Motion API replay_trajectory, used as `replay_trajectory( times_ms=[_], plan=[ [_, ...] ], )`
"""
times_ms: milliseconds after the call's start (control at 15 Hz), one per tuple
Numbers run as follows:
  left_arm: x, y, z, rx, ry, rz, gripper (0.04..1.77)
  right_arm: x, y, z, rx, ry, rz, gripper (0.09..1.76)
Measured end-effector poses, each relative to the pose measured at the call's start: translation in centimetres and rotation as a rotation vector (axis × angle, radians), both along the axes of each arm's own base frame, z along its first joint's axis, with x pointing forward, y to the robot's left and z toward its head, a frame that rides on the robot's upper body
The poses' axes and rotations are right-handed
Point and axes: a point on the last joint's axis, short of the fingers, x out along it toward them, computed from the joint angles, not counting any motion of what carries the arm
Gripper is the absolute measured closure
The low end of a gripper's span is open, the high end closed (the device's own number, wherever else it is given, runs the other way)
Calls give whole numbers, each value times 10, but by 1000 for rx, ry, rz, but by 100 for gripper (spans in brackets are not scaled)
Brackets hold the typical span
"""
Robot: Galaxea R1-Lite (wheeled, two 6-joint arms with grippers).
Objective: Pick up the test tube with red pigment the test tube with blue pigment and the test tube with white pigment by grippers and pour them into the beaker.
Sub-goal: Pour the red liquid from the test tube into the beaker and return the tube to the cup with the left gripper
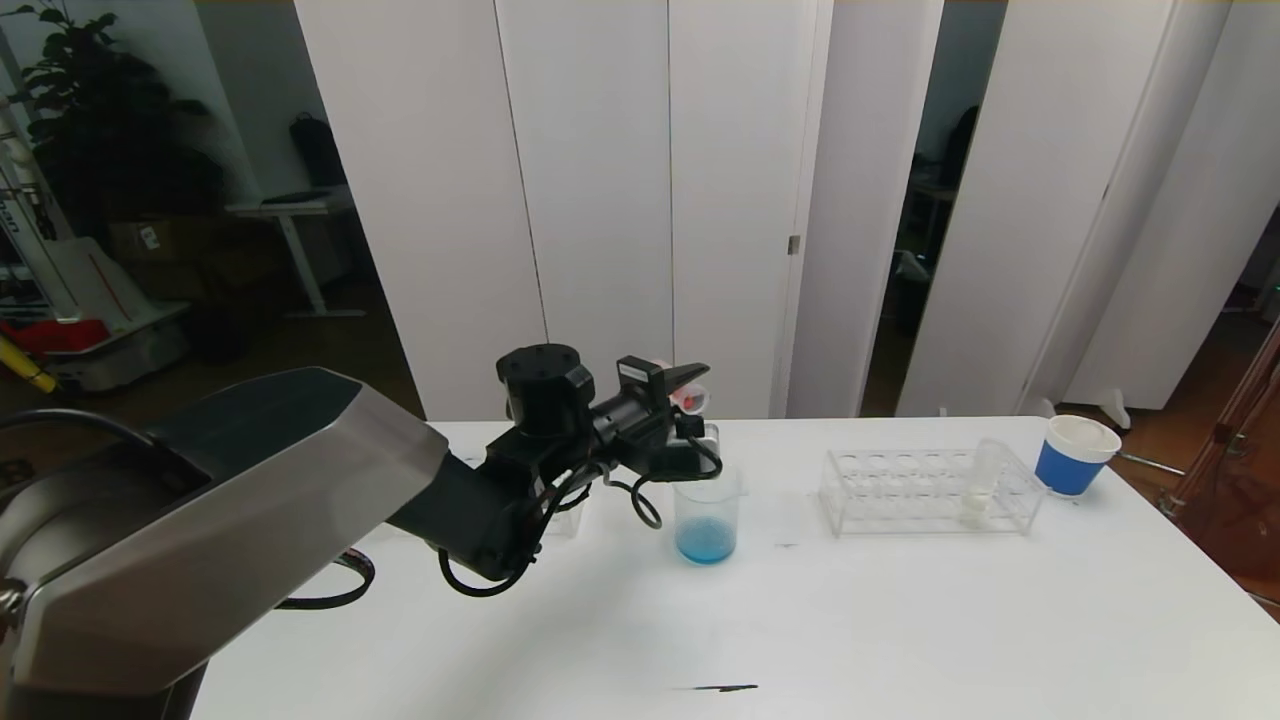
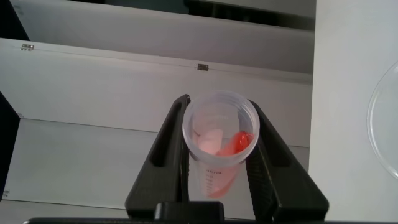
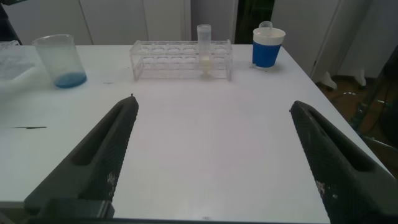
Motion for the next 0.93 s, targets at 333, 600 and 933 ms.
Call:
replay_trajectory(
  times_ms=[333,600,933],
  plan=[
    [5,-2,-5,21,-41,29,121,0,0,0,0,0,0,10],
    [9,-6,-6,14,-84,36,121,0,0,0,0,0,0,10],
    [13,-10,-9,3,-112,35,121,0,0,0,0,0,0,10]
  ],
)
